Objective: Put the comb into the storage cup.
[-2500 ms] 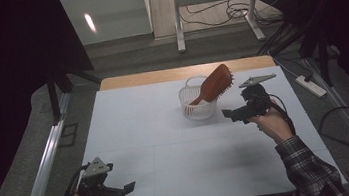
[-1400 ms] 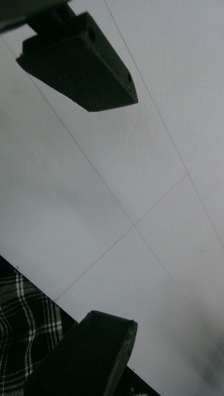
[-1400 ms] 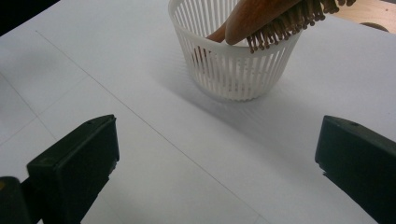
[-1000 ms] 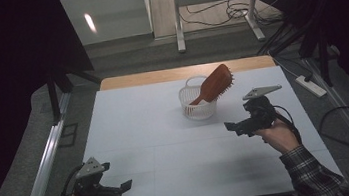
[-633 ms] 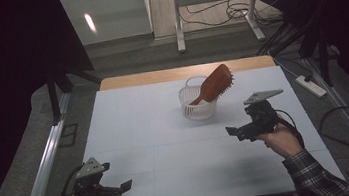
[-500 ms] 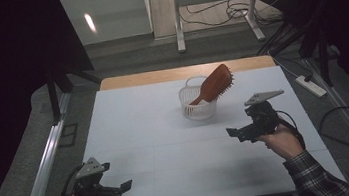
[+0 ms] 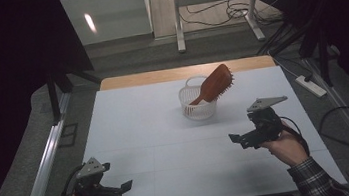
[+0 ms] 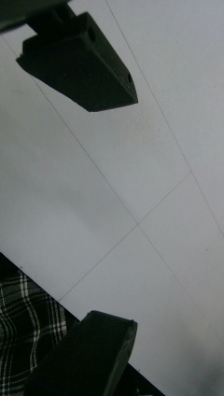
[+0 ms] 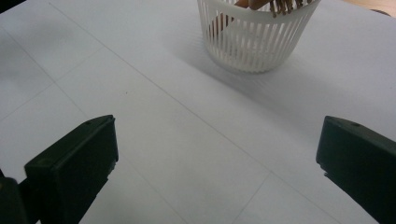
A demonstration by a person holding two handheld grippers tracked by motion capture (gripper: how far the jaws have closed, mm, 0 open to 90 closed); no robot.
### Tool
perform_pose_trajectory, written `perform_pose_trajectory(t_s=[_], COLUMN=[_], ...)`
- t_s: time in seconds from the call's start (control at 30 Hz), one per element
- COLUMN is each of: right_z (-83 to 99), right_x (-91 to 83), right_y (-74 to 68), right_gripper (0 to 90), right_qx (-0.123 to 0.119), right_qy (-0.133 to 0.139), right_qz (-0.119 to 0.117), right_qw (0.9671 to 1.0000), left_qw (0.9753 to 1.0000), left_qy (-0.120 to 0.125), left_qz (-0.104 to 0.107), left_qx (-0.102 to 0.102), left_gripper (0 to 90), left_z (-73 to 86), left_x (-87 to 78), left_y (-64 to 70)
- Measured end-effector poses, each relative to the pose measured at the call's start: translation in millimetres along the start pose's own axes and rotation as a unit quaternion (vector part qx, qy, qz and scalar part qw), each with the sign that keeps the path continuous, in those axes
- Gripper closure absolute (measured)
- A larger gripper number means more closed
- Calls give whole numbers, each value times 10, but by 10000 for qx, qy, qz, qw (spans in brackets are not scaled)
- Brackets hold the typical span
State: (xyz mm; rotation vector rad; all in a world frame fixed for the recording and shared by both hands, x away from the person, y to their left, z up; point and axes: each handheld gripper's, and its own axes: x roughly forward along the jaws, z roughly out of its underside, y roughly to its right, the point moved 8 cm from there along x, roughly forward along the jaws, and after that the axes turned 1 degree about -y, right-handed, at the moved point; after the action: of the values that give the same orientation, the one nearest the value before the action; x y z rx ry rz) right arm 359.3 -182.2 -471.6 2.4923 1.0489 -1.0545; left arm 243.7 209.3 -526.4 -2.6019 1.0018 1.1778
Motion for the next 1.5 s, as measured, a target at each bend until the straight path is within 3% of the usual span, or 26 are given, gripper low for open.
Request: perform_pose_trajectory(t_s=[0.6, 1.5], right_z=[250, 500], right_x=[-88, -219], right_y=[32, 105], right_gripper=[0, 0], right_qx=[78, 152], right_qy=[-192, -205], right_qz=[63, 255], right_qw=[9998, 9994], left_qw=[10000, 10000], left_qy=[-22, -20], left_qz=[-7, -18], left_qx=[10, 26], left_gripper=[0, 0], left_z=[1, 2], left_x=[3, 2], left_y=[2, 4])
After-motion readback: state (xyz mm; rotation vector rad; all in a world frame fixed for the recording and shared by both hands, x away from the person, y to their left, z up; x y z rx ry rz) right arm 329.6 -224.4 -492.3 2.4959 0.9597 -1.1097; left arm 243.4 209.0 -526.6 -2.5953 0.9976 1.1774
